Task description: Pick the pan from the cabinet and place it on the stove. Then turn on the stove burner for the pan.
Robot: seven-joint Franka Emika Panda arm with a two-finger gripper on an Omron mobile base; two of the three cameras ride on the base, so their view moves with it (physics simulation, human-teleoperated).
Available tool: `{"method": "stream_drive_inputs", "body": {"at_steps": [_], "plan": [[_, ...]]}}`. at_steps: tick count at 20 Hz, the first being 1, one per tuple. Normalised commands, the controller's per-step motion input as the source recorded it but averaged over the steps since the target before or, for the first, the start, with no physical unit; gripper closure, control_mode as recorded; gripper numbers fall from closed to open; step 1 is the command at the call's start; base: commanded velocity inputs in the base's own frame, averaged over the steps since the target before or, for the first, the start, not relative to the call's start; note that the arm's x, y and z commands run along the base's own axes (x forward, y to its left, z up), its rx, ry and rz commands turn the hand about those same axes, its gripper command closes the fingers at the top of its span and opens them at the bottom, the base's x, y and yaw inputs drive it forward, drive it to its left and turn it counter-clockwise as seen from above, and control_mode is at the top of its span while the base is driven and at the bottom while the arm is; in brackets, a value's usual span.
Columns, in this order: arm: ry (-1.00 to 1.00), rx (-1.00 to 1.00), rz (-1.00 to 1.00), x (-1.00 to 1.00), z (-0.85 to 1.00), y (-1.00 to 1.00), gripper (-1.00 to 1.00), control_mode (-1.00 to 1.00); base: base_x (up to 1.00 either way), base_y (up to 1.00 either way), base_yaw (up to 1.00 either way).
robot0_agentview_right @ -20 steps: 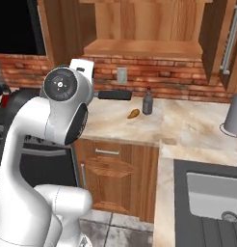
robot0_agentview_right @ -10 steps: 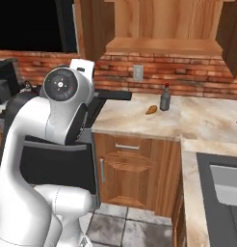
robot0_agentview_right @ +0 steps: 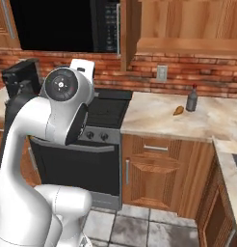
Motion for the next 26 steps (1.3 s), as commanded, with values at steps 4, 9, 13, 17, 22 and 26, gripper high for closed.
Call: {"method": "stream_drive_inputs", "body": {"at_steps": [4, 9, 13, 17, 22, 26], "plan": [[0.00, 0.00, 0.00, 0.00, 0.00, 0.00, 1.00, 1.00, -0.02, 0.77, 0.00], [0.00, 0.00, 0.00, 0.00, 0.00, 0.00, 1.00, 1.00, 0.05, 0.79, 0.00], [0.00, 0.00, 0.00, 0.00, 0.00, 0.00, 1.00, 1.00, 0.19, 0.67, 0.00], [0.00, 0.00, 0.00, 0.00, 0.00, 0.00, 1.00, 1.00, 0.29, 0.40, 0.00], [0.00, 0.00, 0.00, 0.00, 0.00, 0.00, 1.00, 1.00, 0.32, 0.26, 0.00], [0.00, 0.00, 0.00, 0.00, 0.00, 0.00, 1.00, 1.00, 0.36, 0.19, 0.00]]}}
